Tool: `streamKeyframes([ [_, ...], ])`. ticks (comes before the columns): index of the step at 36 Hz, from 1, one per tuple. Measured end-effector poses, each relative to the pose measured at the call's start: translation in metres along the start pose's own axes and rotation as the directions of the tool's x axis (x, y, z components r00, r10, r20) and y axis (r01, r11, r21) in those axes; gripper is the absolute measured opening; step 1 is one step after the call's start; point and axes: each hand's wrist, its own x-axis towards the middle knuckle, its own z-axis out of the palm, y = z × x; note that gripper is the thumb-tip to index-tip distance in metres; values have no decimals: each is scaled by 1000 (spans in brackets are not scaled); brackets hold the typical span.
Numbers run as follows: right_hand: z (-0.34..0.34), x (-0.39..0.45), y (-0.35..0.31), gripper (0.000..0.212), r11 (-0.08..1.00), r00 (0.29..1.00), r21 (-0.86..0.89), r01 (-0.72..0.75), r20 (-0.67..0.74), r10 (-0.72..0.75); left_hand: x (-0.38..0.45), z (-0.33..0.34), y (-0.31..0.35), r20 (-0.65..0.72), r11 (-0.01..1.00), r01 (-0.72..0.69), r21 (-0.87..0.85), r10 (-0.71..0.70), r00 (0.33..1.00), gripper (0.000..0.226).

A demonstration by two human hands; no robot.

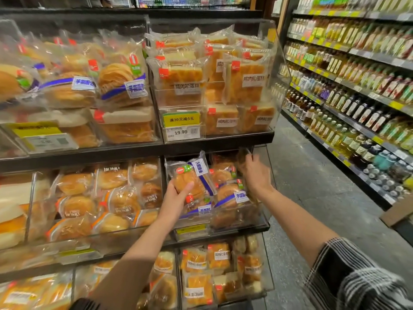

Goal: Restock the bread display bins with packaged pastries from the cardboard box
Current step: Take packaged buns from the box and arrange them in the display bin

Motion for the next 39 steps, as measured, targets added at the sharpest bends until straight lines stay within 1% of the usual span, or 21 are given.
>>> streamKeyframes([
  [2,1,-1,-1,30,999,999,17,-32,39,31,0,0,0,8,1000,3,-8,-3,1000,36],
  [4,-3,-2,-8,30,984,990,115,-135,53,130,0,1,1,13,1000,10,-19,-9,1000,34],
  [6,-10,-9,-19,29,959,978,205,-196,-23,205,0,0,1,18,999,18,-35,-18,1000,33],
  [8,-23,-30,-37,32,953,972,273,-131,-153,178,0,0,1,27,998,24,-56,-22,999,41],
  [9,-29,-45,-49,34,932,973,353,-78,-177,148,-1,0,0,31,997,28,-67,-26,999,44],
  [11,-40,-77,-76,37,847,993,531,21,-106,42,-1,1,2,28,996,23,-83,-21,999,37],
  [13,-40,-104,-98,45,783,991,613,110,-12,-131,-2,1,4,21,993,22,-120,-20,1000,35],
  [15,-29,-117,-112,60,774,974,625,103,95,-207,-5,0,6,21,980,29,-197,-25,999,54],
  [16,-24,-119,-116,68,774,971,630,56,145,-188,-6,0,6,43,970,40,-240,-31,999,64],
  [17,-19,-120,-118,75,768,971,641,8,177,-158,-8,-1,6,62,962,38,-270,-22,998,66],
  [18,-16,-119,-119,83,755,973,655,-26,189,-130,-10,-1,8,63,961,32,-275,-15,998,61],
  [20,-16,-113,-117,97,697,983,713,-71,168,-72,-10,-1,8,56,957,33,-289,-17,998,56],
  [22,-19,-105,-111,98,659,989,743,-113,150,0,-7,-2,8,62,948,40,-315,-21,998,62],
  [24,-24,-97,-104,87,685,988,715,-139,146,48,-5,-3,6,78,947,48,-317,-24,997,71],
  [27,-33,-91,-93,60,729,994,676,-113,71,88,-4,-3,4,108,950,46,-308,-13,994,75],
  [29,-44,-94,-85,53,730,996,681,-57,-12,89,-2,-2,3,109,949,37,-313,-2,994,73],
  [31,-58,-97,-73,52,778,992,628,16,-106,65,0,-3,1,120,948,25,-318,14,993,71],
  [33,-74,-97,-59,45,889,986,453,62,-163,15,1,-4,1,130,948,7,-318,37,991,70],
  [35,-84,-93,-44,36,967,990,250,39,-144,-3,2,-4,-1,128,948,-3,-318,46,991,68],
  [37,-91,-86,-30,31,993,995,106,-43,-81,51,3,-3,-2,124,954,-18,-300,57,991,65],
  [39,-92,-79,-20,30,992,992,23,-125,-13,125,3,-2,-4,117,957,-27,-289,63,991,63],
])
